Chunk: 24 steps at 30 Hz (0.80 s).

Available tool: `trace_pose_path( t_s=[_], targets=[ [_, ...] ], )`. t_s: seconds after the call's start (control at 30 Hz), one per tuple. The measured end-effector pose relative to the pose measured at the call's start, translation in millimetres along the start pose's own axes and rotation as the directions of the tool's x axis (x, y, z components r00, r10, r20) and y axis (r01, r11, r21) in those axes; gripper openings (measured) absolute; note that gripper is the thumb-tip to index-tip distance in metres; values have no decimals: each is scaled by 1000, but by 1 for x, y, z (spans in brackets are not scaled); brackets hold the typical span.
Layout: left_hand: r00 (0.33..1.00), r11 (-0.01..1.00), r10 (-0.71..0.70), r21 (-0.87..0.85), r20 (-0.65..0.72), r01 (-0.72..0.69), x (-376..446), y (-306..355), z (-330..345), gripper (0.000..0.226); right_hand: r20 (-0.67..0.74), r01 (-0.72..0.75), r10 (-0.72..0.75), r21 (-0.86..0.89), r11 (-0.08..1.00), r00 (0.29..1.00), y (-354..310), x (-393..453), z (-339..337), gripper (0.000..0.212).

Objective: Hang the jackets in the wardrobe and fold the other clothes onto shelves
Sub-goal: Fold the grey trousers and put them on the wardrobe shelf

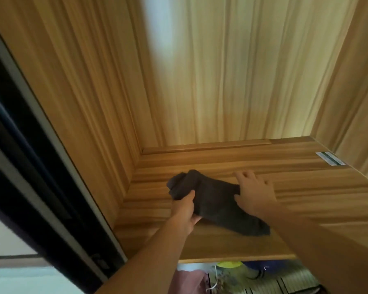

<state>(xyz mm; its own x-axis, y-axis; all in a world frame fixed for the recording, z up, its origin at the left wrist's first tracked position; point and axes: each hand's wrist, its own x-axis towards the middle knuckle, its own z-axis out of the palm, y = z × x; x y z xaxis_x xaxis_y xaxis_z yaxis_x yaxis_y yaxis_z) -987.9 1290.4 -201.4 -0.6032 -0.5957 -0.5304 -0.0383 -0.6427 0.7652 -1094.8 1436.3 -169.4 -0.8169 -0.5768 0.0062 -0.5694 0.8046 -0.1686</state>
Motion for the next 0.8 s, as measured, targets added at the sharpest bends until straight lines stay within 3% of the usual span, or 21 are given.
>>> trace_pose_path(
  t_s=[0.07, 0.1, 0.13, 0.17, 0.2, 0.23, 0.27, 0.3, 0.37, 0.43, 0.57, 0.8],
  targets=[
    [965, 954, 190, 267, -182, -137, 11, 1, -4, 54, -41, -10, 10, 3, 1000, 999, -16, -7, 25, 46],
    [905, 842, 366, 492, -219, -222, 12, 1, -6, 63, -40, -4, 4, 8, 1000, 999, -23, -10, 37, 43],
    [806, 632, 570, 711, -158, -307, 12, 1, -7, 69, -37, 6, -6, 8, 1000, 999, -28, -13, 46, 42],
    [686, 340, 727, 857, 22, -387, 10, 3, -9, 67, -30, 14, -14, 5, 1000, 999, -32, -14, 53, 43],
    [586, 13, 757, 891, 288, -455, 11, 5, -9, 58, -20, 21, -21, 3, 1000, 1000, -32, -15, 59, 46],
    [548, -251, 645, 825, 533, -506, 13, 6, -8, 48, -12, 28, -28, 4, 1000, 1000, -30, -14, 63, 49],
    [567, -400, 467, 734, 678, -548, 17, 5, -7, 43, -3, 37, -37, 1, 999, 999, -26, -11, 66, 52],
    [631, -464, 298, 686, 716, -560, 21, 2, -5, 42, 1, 49, -49, -10, 999, 999, -21, -9, 68, 53],
    [748, -511, 146, 697, 647, -503, 32, -5, -2, 48, -2, 60, -60, -23, 998, 998, -9, -1, 72, 54],
    [793, -527, 150, 727, 591, -442, 41, -10, 1, 52, -6, 46, -46, -20, 999, 999, -1, 9, 73, 54],
    [828, -492, 199, 784, 524, -378, 53, -10, 5, 54, -7, 74, -74, 2, 997, 997, 2, 32, 76, 54],
    [829, -427, 325, 853, 456, -301, 94, 16, -6, 53, -40, 181, -179, 56, 982, 983, -24, 96, 89, 53]
  ],
)
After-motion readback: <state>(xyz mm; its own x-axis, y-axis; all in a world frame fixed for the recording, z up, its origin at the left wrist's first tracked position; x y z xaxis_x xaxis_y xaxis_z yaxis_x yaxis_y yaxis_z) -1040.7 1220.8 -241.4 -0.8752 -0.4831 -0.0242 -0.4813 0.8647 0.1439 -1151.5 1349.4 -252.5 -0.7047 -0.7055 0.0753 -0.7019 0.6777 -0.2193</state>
